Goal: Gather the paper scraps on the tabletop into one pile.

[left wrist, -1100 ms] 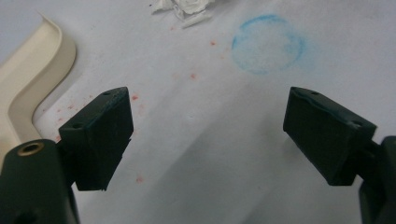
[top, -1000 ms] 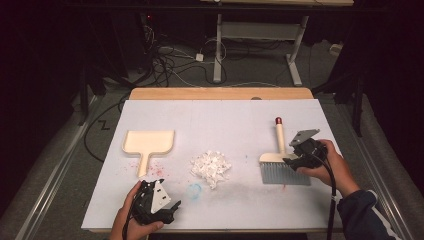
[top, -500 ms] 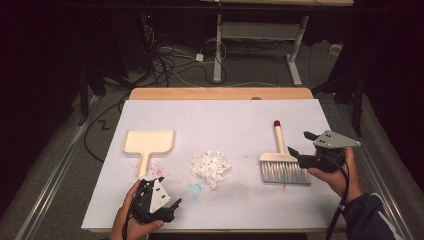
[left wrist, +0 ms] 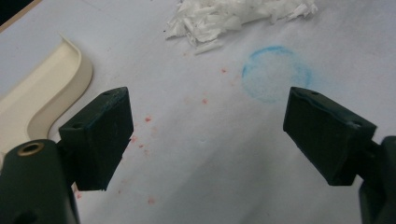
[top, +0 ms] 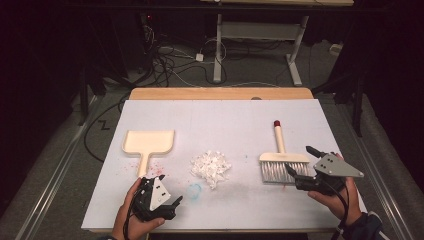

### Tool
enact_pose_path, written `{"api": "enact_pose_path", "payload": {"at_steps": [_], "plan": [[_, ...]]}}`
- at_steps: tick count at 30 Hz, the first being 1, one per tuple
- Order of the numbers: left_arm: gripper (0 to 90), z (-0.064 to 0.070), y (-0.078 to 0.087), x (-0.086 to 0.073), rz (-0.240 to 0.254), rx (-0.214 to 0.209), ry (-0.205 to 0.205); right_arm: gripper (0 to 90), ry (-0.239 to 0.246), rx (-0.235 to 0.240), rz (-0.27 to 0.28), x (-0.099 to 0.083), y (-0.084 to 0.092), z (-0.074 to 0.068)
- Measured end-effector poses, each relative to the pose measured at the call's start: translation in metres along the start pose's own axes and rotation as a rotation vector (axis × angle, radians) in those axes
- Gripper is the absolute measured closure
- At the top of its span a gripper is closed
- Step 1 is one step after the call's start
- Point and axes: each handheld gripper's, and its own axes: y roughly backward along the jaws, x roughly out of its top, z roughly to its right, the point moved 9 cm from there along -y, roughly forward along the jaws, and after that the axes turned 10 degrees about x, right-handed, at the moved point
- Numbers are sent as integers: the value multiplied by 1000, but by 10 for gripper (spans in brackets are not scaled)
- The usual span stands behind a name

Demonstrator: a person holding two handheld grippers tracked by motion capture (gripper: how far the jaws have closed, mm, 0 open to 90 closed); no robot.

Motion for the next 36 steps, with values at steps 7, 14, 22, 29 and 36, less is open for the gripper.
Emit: {"api": "enact_pose_path", "payload": {"at_steps": [7, 14, 22, 29, 36], "plan": [[151, 0, 2, 0, 5, 10, -2, 172, 8, 31, -29, -26, 5, -16], [151, 0, 3, 1, 20, 12, 6, 172, 12, 29, -44, -32, 6, -20], [151, 2, 0, 3, 12, 8, -10, 175, 6, 26, -39, -32, 8, -19], [151, 1, -2, 2, 6, 11, -8, 176, 11, 32, -26, -29, 8, -19], [151, 1, -6, 2, -3, 5, -13, 176, 23, 34, -32, -30, 6, -19]]}}
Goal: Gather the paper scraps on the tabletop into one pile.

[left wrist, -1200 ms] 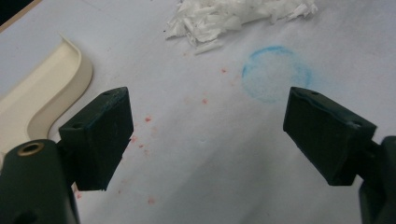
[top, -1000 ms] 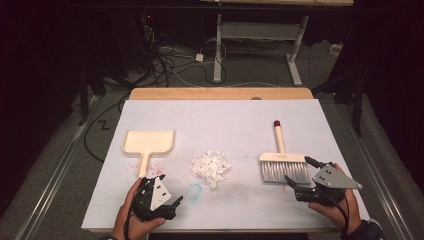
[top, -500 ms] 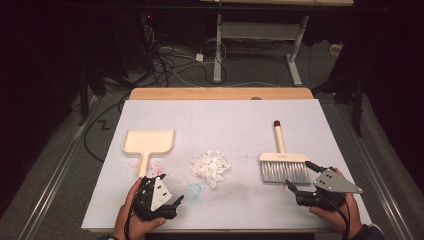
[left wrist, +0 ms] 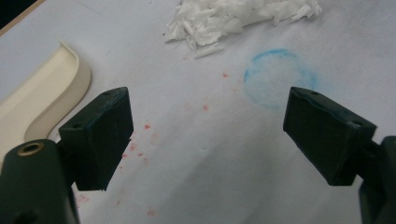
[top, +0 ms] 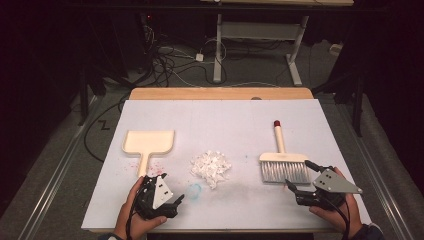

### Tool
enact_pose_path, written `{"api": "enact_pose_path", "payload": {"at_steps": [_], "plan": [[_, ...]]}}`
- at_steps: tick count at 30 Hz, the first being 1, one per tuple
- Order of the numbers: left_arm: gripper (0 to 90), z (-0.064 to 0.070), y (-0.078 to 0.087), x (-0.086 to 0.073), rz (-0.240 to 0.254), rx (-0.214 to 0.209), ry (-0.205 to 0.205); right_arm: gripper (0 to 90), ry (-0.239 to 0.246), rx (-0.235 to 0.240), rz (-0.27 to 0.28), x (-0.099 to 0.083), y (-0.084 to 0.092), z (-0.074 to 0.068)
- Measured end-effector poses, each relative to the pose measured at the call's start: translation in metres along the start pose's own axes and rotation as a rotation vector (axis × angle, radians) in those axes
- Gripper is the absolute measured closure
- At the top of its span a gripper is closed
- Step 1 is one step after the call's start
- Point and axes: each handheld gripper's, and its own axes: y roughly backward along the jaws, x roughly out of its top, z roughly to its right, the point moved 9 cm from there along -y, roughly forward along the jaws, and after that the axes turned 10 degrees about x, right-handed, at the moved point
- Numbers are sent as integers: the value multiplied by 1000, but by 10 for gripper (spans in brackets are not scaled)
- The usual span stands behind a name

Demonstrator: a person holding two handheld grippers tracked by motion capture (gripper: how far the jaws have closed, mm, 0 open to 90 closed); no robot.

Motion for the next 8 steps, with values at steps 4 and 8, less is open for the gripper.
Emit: {"api": "enact_pose_path", "payload": {"at_steps": [4, 8], "plan": [[151, 0, 0, 0, 1, -1, 2, 176, -5, 2, 1, 0, 0, 1], [151, 0, 1, -1, 0, 1, 4, 176, 1, 4, -5, 0, -1, 0]]}}
